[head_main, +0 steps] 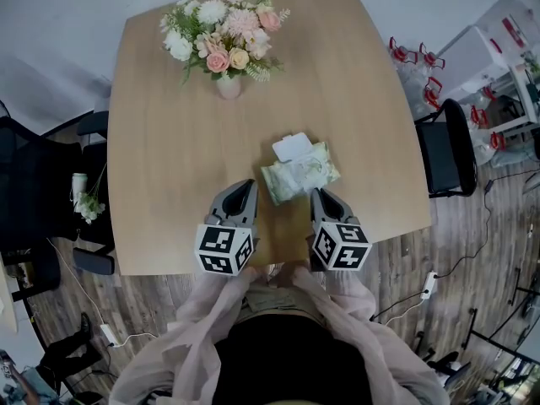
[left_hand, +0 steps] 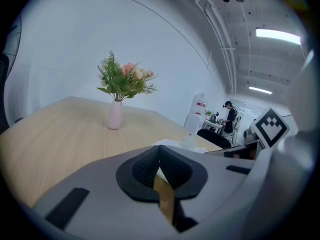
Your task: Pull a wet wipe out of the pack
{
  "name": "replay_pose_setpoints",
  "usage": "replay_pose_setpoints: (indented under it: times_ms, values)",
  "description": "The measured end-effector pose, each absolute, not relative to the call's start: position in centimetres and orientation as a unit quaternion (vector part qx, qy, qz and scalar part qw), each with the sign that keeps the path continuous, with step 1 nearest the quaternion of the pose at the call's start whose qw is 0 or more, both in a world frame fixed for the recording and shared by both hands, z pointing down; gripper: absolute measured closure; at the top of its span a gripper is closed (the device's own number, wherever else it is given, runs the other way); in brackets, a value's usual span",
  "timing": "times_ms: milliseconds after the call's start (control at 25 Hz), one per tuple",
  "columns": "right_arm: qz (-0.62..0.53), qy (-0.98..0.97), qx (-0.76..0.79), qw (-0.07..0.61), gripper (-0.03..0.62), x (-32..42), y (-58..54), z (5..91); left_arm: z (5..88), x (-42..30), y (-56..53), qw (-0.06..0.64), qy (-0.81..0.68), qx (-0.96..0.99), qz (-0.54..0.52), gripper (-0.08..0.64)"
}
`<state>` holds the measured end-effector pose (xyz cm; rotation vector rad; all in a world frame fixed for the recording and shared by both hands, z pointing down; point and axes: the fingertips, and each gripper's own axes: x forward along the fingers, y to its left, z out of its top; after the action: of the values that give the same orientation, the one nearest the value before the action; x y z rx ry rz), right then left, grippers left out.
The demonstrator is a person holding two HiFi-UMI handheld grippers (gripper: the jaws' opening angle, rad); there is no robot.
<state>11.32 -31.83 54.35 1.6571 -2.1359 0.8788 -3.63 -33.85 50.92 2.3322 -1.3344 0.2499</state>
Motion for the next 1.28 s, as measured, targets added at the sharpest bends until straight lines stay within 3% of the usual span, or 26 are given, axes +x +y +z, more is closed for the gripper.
replay_pose_setpoints:
  times_ms: [1280]
  values:
    - [0.297,-0.765,0.556,0.131,0.578,11.4,-29.0,52.6,49.0,-2.5,-29.4,0.198,-0.499,0.84,0.086,0.551]
